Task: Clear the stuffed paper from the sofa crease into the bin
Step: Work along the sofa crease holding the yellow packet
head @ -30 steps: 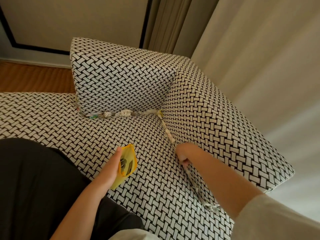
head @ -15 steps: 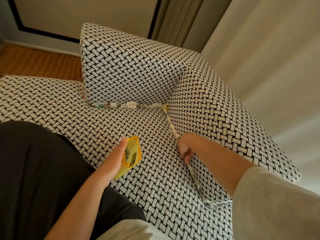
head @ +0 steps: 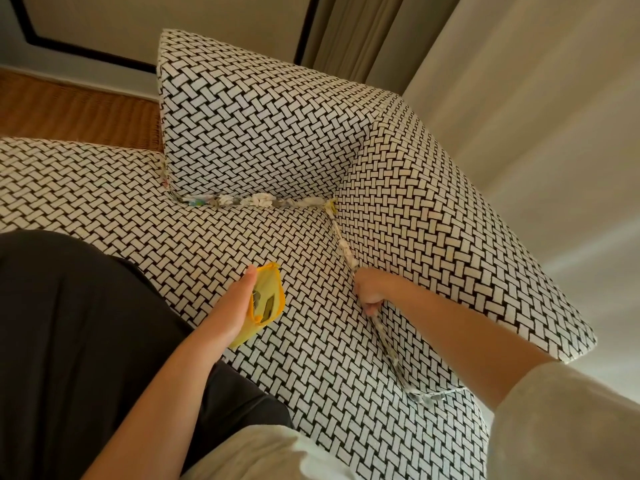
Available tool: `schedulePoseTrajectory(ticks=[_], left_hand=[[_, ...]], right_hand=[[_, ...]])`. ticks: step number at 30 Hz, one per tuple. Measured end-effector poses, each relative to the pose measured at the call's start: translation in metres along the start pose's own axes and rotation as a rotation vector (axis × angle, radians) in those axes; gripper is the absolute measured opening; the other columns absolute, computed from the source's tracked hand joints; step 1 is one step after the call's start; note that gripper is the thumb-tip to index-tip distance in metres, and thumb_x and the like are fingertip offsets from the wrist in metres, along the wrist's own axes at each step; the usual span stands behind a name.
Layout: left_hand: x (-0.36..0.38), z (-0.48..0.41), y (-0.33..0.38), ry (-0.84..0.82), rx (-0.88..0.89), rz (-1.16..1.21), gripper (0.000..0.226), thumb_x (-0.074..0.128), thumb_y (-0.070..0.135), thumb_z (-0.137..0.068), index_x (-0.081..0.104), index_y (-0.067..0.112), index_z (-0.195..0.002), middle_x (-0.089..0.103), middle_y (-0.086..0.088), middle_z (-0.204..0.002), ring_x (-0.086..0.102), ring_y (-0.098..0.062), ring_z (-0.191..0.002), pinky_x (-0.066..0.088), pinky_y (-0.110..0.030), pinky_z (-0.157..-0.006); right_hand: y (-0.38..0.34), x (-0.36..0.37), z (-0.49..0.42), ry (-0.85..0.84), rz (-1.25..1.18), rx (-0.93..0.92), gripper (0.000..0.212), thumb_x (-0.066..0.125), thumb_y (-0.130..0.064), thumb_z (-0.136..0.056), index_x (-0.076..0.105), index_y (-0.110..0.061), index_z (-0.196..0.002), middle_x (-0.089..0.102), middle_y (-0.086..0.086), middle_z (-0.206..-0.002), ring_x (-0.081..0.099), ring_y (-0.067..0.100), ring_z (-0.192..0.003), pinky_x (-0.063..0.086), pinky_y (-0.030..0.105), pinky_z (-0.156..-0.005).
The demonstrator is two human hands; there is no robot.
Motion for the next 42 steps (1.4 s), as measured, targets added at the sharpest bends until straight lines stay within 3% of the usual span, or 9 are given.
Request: schedulePoseTrajectory(ticks=[4,7,14,18,21,27,32,37,42], left_hand=[[-0.002,0.0,-0.001,0.006,-0.005,-0.011,0.07,0.012,0.062,-0.09,0.017,0.019,-0.146,0.032,-0.01,-0.144,0.031,-0.027,-0.131,0.021,-0.041,-0.108],[-0.001,-0.001,-0.001,0.007,-0.013,-0.003,0.07,0.013,0.061,-0.09,0.019,0.019,-0.145,0.033,-0.01,-0.142,0.032,-0.027,-0.13,0.022,-0.04,-0.108],[0.002,0.006,0.008,-0.034,0.046,0.055,0.055,0.011,0.053,-0.095,0.046,0.021,-0.124,0.051,-0.003,-0.119,0.047,-0.01,-0.094,0.031,-0.024,-0.086],[0.0,0.005,0.001,-0.012,-0.037,0.013,0.07,0.012,0.062,-0.09,0.023,0.019,-0.143,0.037,-0.01,-0.138,0.037,-0.023,-0.12,0.025,-0.037,-0.102],[0.0,0.007,0.003,0.002,-0.031,0.008,0.067,0.012,0.059,-0.092,0.021,0.017,-0.144,0.037,-0.01,-0.134,0.036,-0.023,-0.117,0.026,-0.035,-0.1],[-0.002,0.004,0.002,0.002,-0.012,-0.01,0.068,0.012,0.059,-0.092,0.022,0.017,-0.144,0.036,-0.01,-0.14,0.036,-0.024,-0.123,0.024,-0.038,-0.105],[-0.001,0.008,0.005,-0.004,-0.004,-0.001,0.065,0.012,0.057,-0.093,0.022,0.017,-0.144,0.034,-0.01,-0.141,0.033,-0.024,-0.127,0.024,-0.037,-0.105],[-0.001,0.007,0.006,-0.005,-0.006,0.011,0.065,0.013,0.057,-0.094,0.023,0.017,-0.144,0.037,-0.01,-0.136,0.036,-0.022,-0.119,0.026,-0.034,-0.1],[0.0,0.005,0.006,-0.019,0.006,0.024,0.065,0.013,0.057,-0.093,0.025,0.016,-0.143,0.04,-0.006,-0.13,0.036,-0.016,-0.106,0.026,-0.031,-0.095]], right_hand=[[-0.038,-0.033,0.029,0.204,-0.191,-0.229,0.007,0.058,-0.003,-0.086,0.057,-0.009,-0.085,0.064,0.004,-0.079,0.059,0.008,-0.064,0.049,0.019,-0.058],[-0.075,-0.041,0.062,0.253,-0.387,-0.442,0.005,0.059,-0.011,-0.088,0.058,-0.014,-0.084,0.062,-0.001,-0.076,0.061,0.005,-0.066,0.054,0.022,-0.071],[-0.121,-0.035,0.124,0.222,-0.785,-0.755,0.012,0.057,-0.004,-0.088,0.064,-0.013,-0.09,0.068,0.004,-0.08,0.064,0.005,-0.061,0.05,0.013,-0.056],[-0.084,-0.043,0.104,0.396,-0.712,-0.609,0.017,0.051,-0.007,-0.091,0.062,-0.019,-0.096,0.068,0.002,-0.09,0.064,0.009,-0.069,0.056,0.024,-0.067],[-0.043,-0.041,0.073,0.495,-0.383,-0.383,0.02,0.051,-0.006,-0.091,0.062,-0.014,-0.104,0.063,0.001,-0.105,0.064,0.012,-0.082,0.057,0.031,-0.079],[0.012,0.0,0.03,0.327,0.005,-0.071,0.024,0.052,0.002,-0.087,0.064,-0.009,-0.105,0.06,0.006,-0.101,0.058,0.017,-0.083,0.05,0.022,-0.073],[0.016,0.012,0.023,0.412,0.091,-0.005,0.016,0.045,-0.001,-0.09,0.058,-0.006,-0.098,0.048,0.001,-0.072,0.05,0.018,-0.067,0.045,0.025,-0.061],[0.01,0.016,0.024,0.447,0.2,-0.001,0.024,0.045,-0.005,-0.093,0.054,-0.005,-0.115,0.058,0.009,-0.105,0.055,0.021,-0.086,0.048,0.026,-0.071],[0.005,0.018,0.017,0.4,0.285,0.004,0.025,0.043,-0.005,-0.094,0.054,-0.005,-0.116,0.058,0.009,-0.104,0.058,0.024,-0.098,0.05,0.029,-0.079]])
Point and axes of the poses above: each hand's wrist, its own z-axis away from the middle knuckle, its own x-axis out of the palm, y = z × x, the point moved 9 cm from there along -z, towards the middle knuckle
